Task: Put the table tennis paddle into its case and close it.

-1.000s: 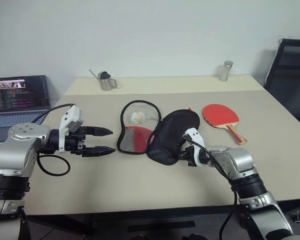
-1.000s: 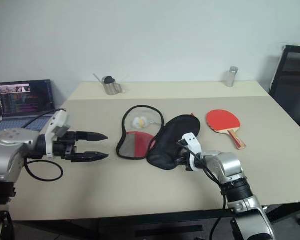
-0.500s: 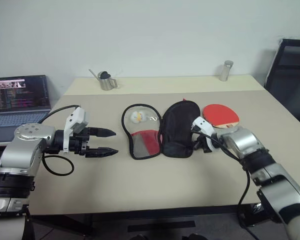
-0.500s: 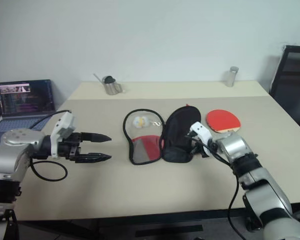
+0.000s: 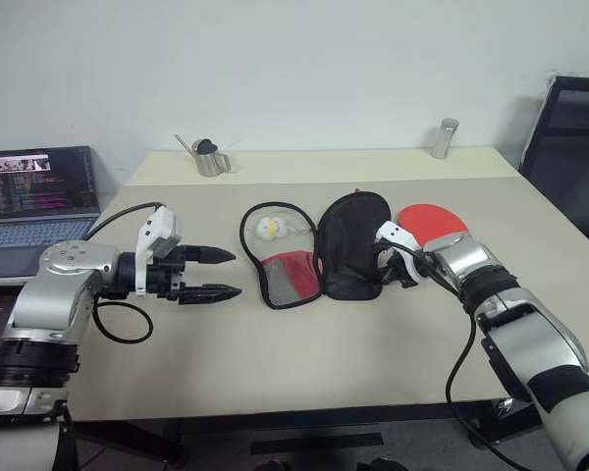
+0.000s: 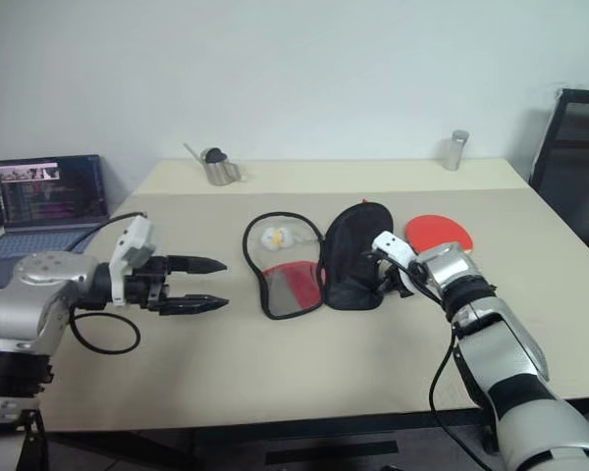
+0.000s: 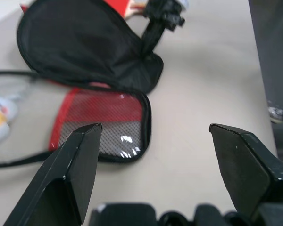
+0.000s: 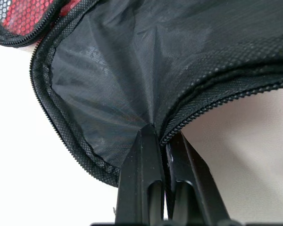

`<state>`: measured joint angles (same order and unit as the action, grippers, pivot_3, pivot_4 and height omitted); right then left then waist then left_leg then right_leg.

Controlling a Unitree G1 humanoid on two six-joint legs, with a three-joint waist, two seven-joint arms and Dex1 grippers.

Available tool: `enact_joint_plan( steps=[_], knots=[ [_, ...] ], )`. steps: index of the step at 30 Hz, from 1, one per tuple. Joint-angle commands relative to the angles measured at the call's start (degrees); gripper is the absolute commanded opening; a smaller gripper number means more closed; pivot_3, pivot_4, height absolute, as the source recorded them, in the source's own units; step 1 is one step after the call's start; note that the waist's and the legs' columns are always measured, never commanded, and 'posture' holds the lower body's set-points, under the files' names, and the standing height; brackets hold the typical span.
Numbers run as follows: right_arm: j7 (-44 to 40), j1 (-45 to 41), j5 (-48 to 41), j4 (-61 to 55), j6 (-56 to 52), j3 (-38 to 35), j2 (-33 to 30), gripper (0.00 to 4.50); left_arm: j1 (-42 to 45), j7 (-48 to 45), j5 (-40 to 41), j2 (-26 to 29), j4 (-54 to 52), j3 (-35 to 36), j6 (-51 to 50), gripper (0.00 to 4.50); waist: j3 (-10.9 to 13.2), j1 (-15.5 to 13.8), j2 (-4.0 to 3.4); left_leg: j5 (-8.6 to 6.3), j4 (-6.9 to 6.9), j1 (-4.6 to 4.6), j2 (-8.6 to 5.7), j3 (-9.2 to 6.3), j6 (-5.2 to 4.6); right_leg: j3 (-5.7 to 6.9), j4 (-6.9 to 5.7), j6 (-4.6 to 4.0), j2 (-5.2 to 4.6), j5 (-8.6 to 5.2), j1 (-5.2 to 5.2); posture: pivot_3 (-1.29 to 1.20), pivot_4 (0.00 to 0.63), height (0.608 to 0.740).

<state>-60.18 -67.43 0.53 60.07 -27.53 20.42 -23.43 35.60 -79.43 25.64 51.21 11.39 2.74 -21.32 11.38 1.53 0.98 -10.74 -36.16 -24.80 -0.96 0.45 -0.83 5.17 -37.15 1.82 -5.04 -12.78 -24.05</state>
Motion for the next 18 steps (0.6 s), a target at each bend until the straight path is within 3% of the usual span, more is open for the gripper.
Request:
enact_joint_plan(
  steps=[1,15,18],
  knots=[
    [0.7,-1.6,1.3,1.0,2.0,-2.0,0.1,0.03,3.2,2.0,0.0,-1.0,0.1,2.2,1.9,3.98,0.0,0.0,0.0,0.0,0.0,0.0,0.0,0.0,0.0,0.0,0.0,-0.02,0.0,0.02,0.0,0.0,0.15,0.74],
    [0.5,-3.6,4.3,4.7,4.0,-3.4,0.5,0.03,9.8,6.5,-1.9,-7.2,5.5,1.5,8.0,3.98,0.0,0.0,0.0,0.01,-0.13,0.01,0.0,0.05,0.0,-0.04,-0.07,-0.19,0.0,0.17,0.01,0.0,0.15,0.74],
    [1.8,-4.0,4.3,5.1,4.2,-4.6,0.5,0.63,10.2,6.7,-2.3,-7.6,6.1,1.3,8.6,3.98,0.0,0.0,0.0,0.01,-0.13,0.01,-0.01,0.06,0.0,-0.05,-0.07,-0.24,0.0,0.21,0.01,0.0,0.15,0.74]
  ],
)
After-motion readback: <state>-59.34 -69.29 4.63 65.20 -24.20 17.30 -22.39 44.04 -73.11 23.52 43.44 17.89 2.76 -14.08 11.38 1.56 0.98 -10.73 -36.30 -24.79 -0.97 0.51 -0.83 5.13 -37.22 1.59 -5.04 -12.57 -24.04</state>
